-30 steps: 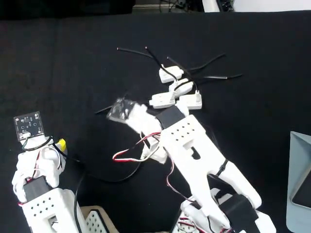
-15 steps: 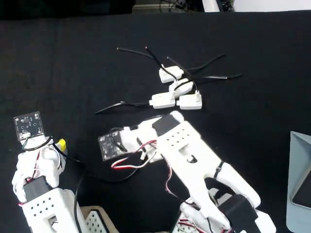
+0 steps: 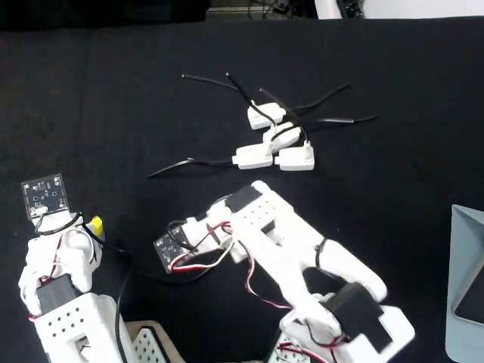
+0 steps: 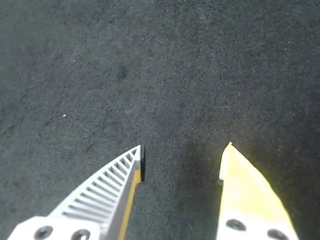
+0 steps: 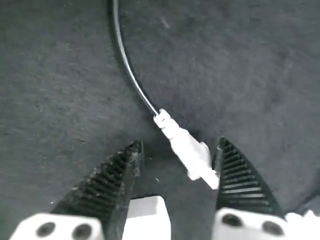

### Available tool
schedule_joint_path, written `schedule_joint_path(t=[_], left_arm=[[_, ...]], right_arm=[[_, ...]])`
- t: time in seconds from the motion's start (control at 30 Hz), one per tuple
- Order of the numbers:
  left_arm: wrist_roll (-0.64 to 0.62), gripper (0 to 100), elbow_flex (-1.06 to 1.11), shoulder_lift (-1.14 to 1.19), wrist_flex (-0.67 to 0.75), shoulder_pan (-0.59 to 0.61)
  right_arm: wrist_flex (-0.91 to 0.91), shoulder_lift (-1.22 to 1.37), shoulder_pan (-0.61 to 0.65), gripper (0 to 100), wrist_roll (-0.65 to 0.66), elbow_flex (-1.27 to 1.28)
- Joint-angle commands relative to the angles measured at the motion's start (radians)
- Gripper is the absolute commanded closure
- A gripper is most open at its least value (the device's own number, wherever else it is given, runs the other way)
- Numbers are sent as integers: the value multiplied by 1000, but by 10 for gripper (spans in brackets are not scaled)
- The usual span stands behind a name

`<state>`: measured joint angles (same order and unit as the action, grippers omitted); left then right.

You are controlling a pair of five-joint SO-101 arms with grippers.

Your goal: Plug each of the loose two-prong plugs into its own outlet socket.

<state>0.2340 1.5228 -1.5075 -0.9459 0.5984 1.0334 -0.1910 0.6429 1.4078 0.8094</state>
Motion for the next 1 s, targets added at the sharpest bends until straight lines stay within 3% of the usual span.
schedule_joint_path(t=[0.0, 0.23, 0.37, 0.53, 0.73, 0.97], left_arm=[[-2, 743, -4, -11, 20, -13], [-2, 743, -4, -11, 20, -13], [-2, 743, -4, -11, 20, -13], [-2, 743, -4, -11, 20, -13], [-2, 743, -4, -11, 20, -13], [-2, 743, 1, -11, 20, -13]], right_arm=[[-12, 21, 9, 819, 35, -59], [-55, 101, -3, 897, 60, -58], [-52, 124, -35, 990, 57, -111], [69, 85, -103, 987, 32, -255], [101, 96, -104, 987, -281, -410], [-100, 214, -49, 986, -807, -423]])
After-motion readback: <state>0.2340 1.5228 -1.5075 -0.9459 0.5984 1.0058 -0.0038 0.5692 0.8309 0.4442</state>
